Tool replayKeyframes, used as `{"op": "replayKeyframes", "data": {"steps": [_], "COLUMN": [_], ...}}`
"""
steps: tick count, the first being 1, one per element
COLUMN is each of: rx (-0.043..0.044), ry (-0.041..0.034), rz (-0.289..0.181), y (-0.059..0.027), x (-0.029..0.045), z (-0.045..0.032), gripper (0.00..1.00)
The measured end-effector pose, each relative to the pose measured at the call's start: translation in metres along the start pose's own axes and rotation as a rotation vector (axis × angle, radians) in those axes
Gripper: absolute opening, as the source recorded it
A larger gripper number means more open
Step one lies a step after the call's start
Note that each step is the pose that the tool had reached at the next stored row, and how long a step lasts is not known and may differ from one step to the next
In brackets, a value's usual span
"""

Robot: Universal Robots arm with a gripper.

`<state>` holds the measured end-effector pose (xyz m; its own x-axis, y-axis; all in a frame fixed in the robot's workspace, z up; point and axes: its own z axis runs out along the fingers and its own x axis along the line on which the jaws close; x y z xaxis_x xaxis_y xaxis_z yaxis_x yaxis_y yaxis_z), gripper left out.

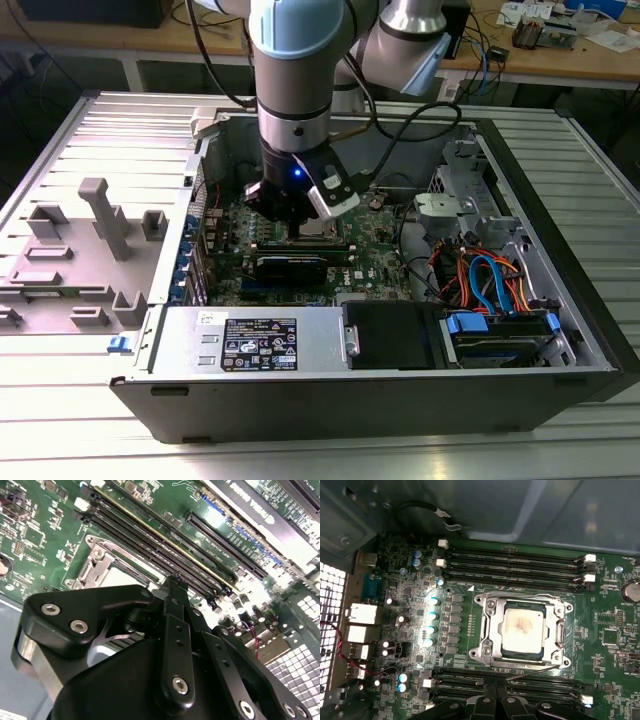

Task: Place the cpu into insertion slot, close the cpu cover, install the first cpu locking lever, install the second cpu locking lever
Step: 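Install the second cpu locking lever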

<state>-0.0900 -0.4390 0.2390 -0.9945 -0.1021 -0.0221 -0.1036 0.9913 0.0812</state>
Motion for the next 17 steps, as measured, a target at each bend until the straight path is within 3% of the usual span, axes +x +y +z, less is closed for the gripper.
{"op": "replayKeyframes", "data": {"steps": [4,8,12,15,17], "rx": [-0.0096,-0.0291,-0.0298,-0.0219,-0.0173], "ry": [-0.0003,-0.0023,-0.0025,-0.0018,-0.0016], "rz": [-0.008,-0.009,-0.010,-0.011,-0.011], "y": [-0.0054,-0.0062,-0.0071,-0.0068,-0.0062], "x": [0.0022,0.0023,0.0029,0.0036,0.0041], "z": [-0.0004,-0.0005,-0.0019,-0.0050,-0.0123], "gripper": [0.11,0.11,0.11,0.11,0.11]}}
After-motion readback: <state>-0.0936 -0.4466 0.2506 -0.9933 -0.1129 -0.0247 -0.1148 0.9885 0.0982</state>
